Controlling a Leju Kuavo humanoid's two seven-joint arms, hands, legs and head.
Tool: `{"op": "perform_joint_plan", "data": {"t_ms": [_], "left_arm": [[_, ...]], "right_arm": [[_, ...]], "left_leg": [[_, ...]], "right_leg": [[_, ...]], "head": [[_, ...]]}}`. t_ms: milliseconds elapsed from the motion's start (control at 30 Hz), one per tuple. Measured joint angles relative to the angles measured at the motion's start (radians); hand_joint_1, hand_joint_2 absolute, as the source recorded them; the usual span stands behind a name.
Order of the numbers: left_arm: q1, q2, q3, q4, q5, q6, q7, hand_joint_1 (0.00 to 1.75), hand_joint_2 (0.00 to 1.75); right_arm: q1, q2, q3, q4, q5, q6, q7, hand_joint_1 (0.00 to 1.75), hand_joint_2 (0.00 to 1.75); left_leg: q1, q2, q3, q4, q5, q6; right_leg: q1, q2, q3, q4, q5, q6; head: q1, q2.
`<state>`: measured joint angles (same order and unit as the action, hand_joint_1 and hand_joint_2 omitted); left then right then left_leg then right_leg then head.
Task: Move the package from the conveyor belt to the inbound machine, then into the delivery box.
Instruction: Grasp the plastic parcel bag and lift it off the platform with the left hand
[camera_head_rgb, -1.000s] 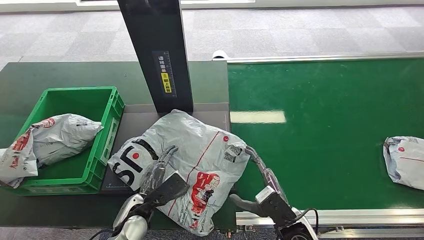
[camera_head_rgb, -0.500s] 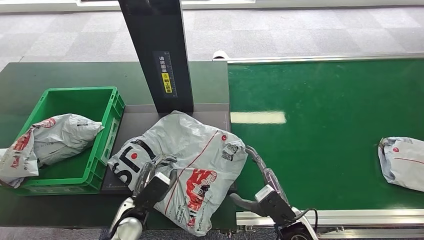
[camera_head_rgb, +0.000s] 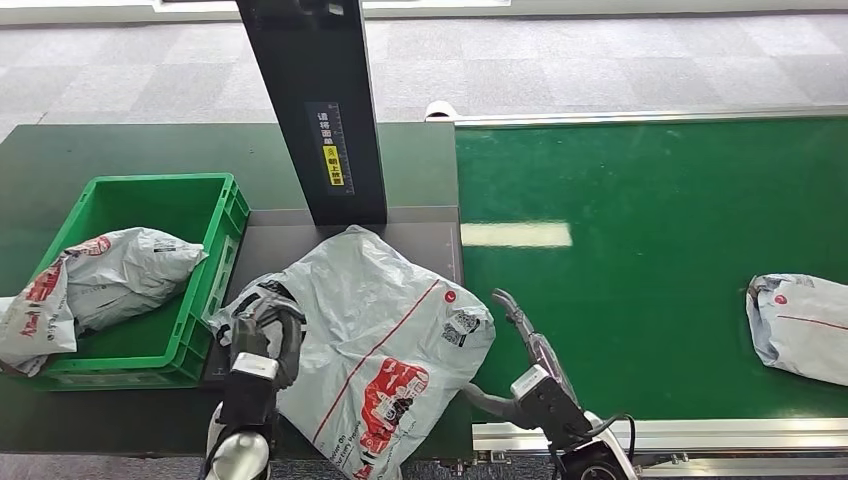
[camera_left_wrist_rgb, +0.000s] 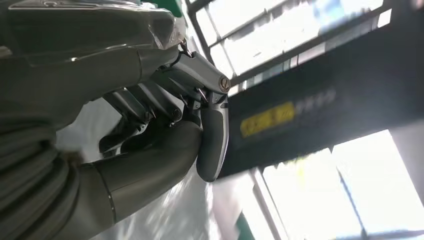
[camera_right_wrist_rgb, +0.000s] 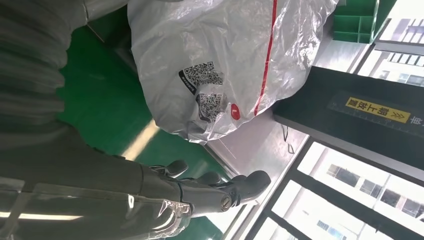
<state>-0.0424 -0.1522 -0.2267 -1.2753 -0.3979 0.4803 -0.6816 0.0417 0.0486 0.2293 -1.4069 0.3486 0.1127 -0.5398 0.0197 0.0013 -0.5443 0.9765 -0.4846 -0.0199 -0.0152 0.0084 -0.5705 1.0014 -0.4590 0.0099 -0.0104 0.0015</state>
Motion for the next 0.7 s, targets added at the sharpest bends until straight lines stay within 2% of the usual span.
{"op": "perform_joint_plan", "data": {"t_ms": [100, 167, 233, 367, 600, 700], "left_arm": [[-0.004, 0.022, -0.052, -0.042, 0.109, 0.177, -0.014, 1.74, 1.75], [-0.004, 0.035, -0.084, -0.064, 0.151, 0.202, -0.015, 0.86, 1.75], [-0.004, 0.048, -0.110, -0.081, 0.180, 0.178, -0.015, 0.00, 1.75], [-0.003, 0.069, -0.154, -0.093, 0.201, 0.074, -0.017, 0.00, 1.75], [-0.003, 0.086, -0.183, -0.101, 0.207, 0.054, -0.018, 0.00, 1.75], [-0.003, 0.090, -0.191, -0.097, 0.134, -0.001, -0.018, 0.00, 1.75]], "right_arm": [[-0.006, 0.000, 0.000, 0.007, -0.006, -0.006, 0.000, 0.00, 1.75], [-0.008, 0.000, 0.000, 0.012, -0.007, -0.010, 0.000, 0.00, 1.75], [-0.008, 0.000, 0.000, 0.015, -0.008, -0.015, 0.000, 0.00, 1.75], [-0.008, 0.000, 0.000, 0.019, -0.007, -0.018, 0.000, 0.00, 1.75], [-0.008, 0.000, 0.000, 0.023, -0.008, -0.018, 0.000, 0.00, 1.75], [-0.008, 0.000, 0.000, 0.024, -0.008, -0.018, 0.000, 0.00, 1.75]], "left_leg": [[0.000, 0.000, 0.000, 0.000, 0.000, 0.000], [0.000, 0.000, 0.000, 0.000, 0.000, 0.000], [0.000, 0.000, 0.000, 0.000, 0.000, 0.000], [0.000, 0.000, -0.001, 0.000, 0.000, 0.000], [0.000, 0.000, -0.001, 0.000, 0.000, 0.000], [0.000, 0.000, -0.001, 0.000, 0.000, 0.000]], "right_leg": [[0.000, -0.001, 0.000, 0.000, 0.000, 0.000], [0.000, -0.001, 0.000, 0.000, 0.000, 0.000], [0.000, -0.001, 0.000, 0.000, 0.000, 0.000], [0.000, -0.001, 0.000, 0.000, 0.000, 0.000], [0.000, -0.001, -0.001, 0.000, 0.000, 0.000], [0.000, -0.001, -0.001, 0.000, 0.000, 0.000]], "head": [[0.000, 0.000], [0.000, 0.000], [0.000, 0.000], [0.000, 0.000], [0.000, 0.000], [0.000, 0.000]]}}
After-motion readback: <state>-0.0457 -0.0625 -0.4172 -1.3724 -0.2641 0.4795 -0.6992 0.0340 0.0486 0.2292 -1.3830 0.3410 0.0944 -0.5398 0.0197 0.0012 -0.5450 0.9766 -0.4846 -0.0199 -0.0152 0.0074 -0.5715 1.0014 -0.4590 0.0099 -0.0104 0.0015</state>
